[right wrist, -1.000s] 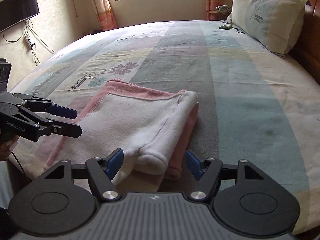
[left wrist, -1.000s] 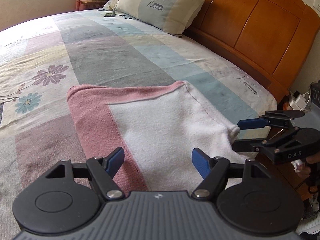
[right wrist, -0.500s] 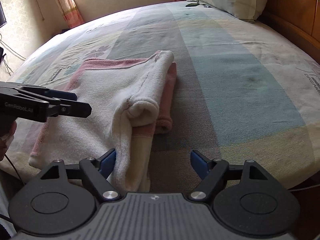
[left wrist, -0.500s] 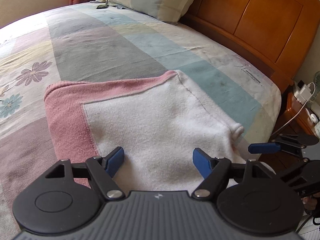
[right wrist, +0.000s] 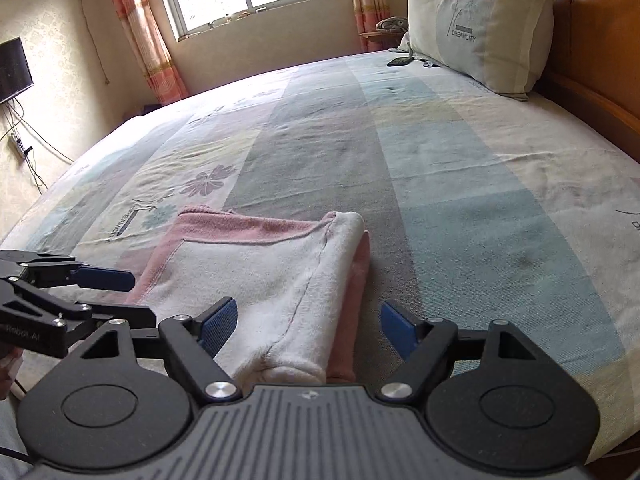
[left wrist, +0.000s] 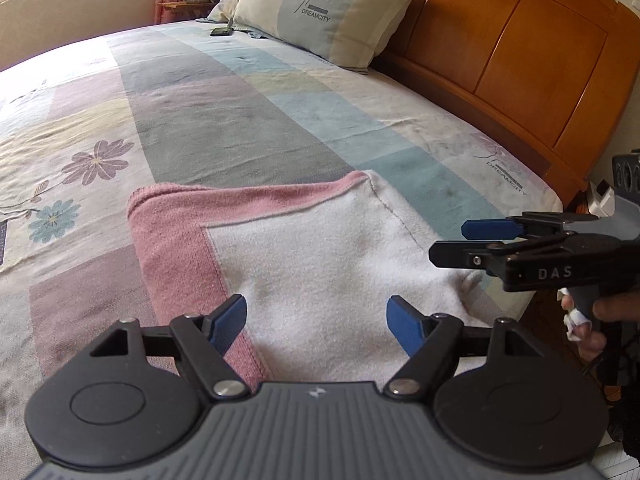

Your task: Fold clothes

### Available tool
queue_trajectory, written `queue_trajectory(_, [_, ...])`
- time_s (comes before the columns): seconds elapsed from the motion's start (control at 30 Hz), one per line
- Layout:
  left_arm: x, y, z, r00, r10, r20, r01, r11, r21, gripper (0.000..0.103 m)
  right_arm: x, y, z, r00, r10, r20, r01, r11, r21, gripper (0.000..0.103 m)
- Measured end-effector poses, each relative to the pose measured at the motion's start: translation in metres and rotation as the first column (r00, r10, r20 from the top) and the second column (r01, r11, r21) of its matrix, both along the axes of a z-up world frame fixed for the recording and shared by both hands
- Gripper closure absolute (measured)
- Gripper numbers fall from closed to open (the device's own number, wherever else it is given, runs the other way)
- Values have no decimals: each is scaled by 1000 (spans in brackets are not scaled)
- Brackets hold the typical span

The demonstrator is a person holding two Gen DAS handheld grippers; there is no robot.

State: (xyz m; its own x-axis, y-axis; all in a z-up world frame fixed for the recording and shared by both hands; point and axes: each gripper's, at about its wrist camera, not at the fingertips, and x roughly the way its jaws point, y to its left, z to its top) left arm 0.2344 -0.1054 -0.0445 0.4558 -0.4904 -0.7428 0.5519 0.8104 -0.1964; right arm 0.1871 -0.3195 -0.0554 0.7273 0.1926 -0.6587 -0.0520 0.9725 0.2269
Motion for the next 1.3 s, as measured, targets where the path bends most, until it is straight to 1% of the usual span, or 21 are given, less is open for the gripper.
queue_trajectory(0.03, [0, 1, -7, 1000, 5, -4, -5, 1000, 25, 21, 4, 1, -6, 1000, -10, -20, 10, 1000, -17, 20])
queue_trajectory(0.1, [1, 3, -15, 999, 47, 1, -47, 995, 90, 22, 5, 2, -22, 997, -29, -73, 25, 998, -52, 20])
queue_trajectory(0.13, [0, 5, -14, 999, 51, 2, -51, 995, 84, 22, 4, 1, -30, 995, -38, -96, 32, 998, -62, 20])
queue_trajectory(0.17, [-1, 8, -9, 999, 50, 0, -50, 997, 64, 22, -2, -4, -33, 994, -44, -103, 42, 999, -26, 20])
queue_trajectory(0.23, [-5, 12, -2, 998, 55, 8, -56, 997, 57, 21, -13, -10, -26, 994, -61, -88, 63, 998, 15, 20])
queue_trajectory(0.33, [-12, 17, 8, 998, 65, 26, -66, 996, 57, 21, -28, -5, -5, 998, -58, -27, 58, 998, -6, 20])
queue_trajectory(0.4, [-16, 20, 11, 997, 77, 26, -79, 995, 61, 21, -35, 9, 7, 1000, 3, 12, -3, 1000, -16, 19])
queue_trajectory(0.47, [-20, 24, 9, 995, 101, 8, -101, 992, 74, 21, -40, 27, 13, 997, 73, 33, -71, 997, -43, 11])
queue_trajectory(0.5, [-22, 26, 8, 994, 111, 4, -111, 991, 81, 21, -43, 36, 15, 994, 106, 38, -104, 993, -57, 10])
queue_trajectory(0.57, [-26, 33, 6, 989, 151, 8, -151, 983, 105, 20, -48, 49, 14, 988, 147, 43, -146, 988, -41, 5])
queue_trajectory(0.6, [-26, 38, 5, 985, 175, 6, -174, 978, 117, 20, -51, 55, 14, 984, 169, 46, -168, 985, -28, 5])
queue_trajectory(0.67, [-25, 48, 4, 975, 223, -4, -220, 966, 137, 20, -57, 65, 13, 972, 228, 58, -230, 973, 26, 2])
queue_trajectory(0.73, [-26, 58, 4, 968, 253, -9, -249, 958, 141, 20, -62, 76, 13, 957, 282, 68, -286, 956, 60, 0])
queue_trajectory(0.8, [-28, 65, 5, 963, 269, -7, -266, 954, 141, 20, -61, 84, 6, 949, 311, 47, -314, 947, 70, 0])
queue_trajectory(0.83, [-30, 68, 6, 961, 276, -3, -273, 952, 140, 20, -58, 83, 2, 954, 299, 26, -300, 950, 82, 0])
queue_trajectory(0.9, [-32, 73, 8, 958, 287, 3, -284, 949, 138, 17, -53, 73, -12, 977, 207, -54, -200, 974, 107, 0])
queue_trajectory(0.97, [-34, 78, 9, 955, 295, 10, -293, 945, 141, 17, -48, 63, -24, 984, 120, -128, -104, 987, 125, 1])
queue_trajectory(1.07, [-35, 87, 10, 948, 316, 19, -316, 939, 139, 17, -53, 60, -13, 989, 118, -84, -104, 983, 153, 0])
queue_trajectory(1.17, [-34, 98, 13, 932, 362, 27, -362, 923, 131, 17, -50, 75, 7, 982, 188, 2, -187, 976, 109, 0])
queue_trajectory(1.23, [-34, 109, 15, 917, 397, 28, -397, 909, 126, 16, -42, 89, 18, 966, 254, 50, -258, 961, 99, 0])
queue_trajectory(1.3, [-35, 123, 14, 900, 435, 19, -434, 893, 122, 15, -28, 109, 25, 937, 335, 101, -343, 936, 82, 0])
